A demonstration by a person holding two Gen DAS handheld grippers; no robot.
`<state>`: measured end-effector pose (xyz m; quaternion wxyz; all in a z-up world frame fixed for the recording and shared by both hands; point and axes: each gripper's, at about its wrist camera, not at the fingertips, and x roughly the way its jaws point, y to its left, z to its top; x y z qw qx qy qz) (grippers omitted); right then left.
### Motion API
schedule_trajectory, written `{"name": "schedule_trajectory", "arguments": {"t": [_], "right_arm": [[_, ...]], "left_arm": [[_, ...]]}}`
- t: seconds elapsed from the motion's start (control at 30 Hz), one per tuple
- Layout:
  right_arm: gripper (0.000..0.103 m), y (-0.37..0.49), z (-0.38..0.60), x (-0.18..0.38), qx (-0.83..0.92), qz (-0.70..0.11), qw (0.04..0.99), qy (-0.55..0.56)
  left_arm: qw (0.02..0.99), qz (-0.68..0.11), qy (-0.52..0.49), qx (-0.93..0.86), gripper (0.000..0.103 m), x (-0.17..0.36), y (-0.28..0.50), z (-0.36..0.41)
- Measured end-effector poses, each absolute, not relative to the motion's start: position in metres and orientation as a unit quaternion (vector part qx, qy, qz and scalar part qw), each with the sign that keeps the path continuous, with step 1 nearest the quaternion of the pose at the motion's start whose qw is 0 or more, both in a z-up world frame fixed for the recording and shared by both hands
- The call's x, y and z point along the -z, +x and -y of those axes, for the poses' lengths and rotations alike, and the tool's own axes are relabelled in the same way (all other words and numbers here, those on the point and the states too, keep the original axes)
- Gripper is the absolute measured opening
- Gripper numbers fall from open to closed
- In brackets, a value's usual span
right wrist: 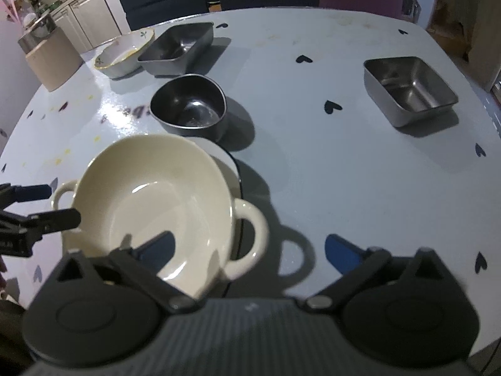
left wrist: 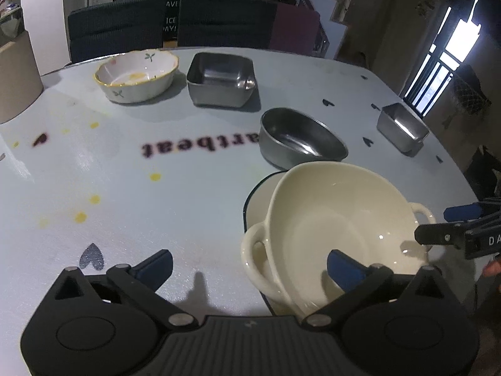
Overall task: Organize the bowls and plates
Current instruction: 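Open both grippers to release the cream bowl handles, then move both grippers to the yellow-rimmed floral bowl and close on its rim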
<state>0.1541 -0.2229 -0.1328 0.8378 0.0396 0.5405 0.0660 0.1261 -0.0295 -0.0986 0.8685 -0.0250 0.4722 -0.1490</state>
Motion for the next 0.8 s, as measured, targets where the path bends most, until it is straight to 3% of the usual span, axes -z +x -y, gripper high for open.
{"name": "schedule_trajectory", "arguments": {"t": [0.4, 0.8], "right_arm": [[0.103, 0.147, 0.2, 0.057, -0.082, -0.415, 0.904, 0.062], [0.103, 0.22, 0.136, 0.025, -0.131, -0.357, 0.924, 0.047]], "left_arm": [[0.908, -0.39, -0.026, 0.148, 0.103, 0.023, 0.128, 0.004], [0.934, -0.349, -0.043, 0.067, 0.103, -0.01, 0.211, -0.072]]}}
